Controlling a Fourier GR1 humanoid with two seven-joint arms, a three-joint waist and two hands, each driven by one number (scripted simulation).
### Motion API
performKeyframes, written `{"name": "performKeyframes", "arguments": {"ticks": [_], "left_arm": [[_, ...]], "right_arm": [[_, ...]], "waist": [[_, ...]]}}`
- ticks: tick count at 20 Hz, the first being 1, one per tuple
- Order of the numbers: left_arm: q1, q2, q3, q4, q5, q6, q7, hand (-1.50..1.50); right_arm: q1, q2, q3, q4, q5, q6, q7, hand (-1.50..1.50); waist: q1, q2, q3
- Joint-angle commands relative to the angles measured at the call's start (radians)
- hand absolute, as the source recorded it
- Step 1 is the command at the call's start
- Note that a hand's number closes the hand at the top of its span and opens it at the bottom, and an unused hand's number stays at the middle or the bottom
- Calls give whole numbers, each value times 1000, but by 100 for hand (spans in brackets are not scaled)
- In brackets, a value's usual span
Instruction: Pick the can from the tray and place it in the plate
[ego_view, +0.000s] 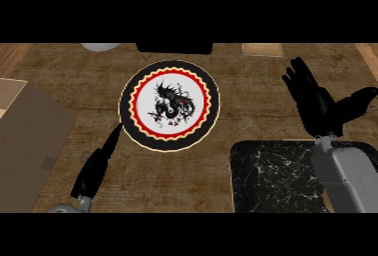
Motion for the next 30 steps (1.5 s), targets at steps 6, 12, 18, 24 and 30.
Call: {"name": "performKeyframes", "arguments": {"ticks": [6, 12, 18, 24, 30], "left_arm": [[-38, 69, 234, -34, 103, -11, -104, 0], [16, 65, 222, -24, 119, -41, -113, 0], [22, 81, 233, -113, 137, -73, -51, 0], [6, 45, 240, -37, 118, -97, -95, 0], [3, 45, 241, -33, 103, -93, -104, 0]], "right_arm": [[138, -46, 4, -342, -43, -65, 254, 150], [382, -39, 30, -438, 331, -368, -37, -150], [644, -46, 118, -693, 535, -474, -54, -150], [850, -144, 6, -886, 569, -442, 74, -150], [1007, -319, -36, -987, 660, -291, 302, -150]], "waist": [[-63, -6, 17], [-82, -6, 18], [-55, -4, 19], [-53, 1, 18], [-52, 2, 17]]}}
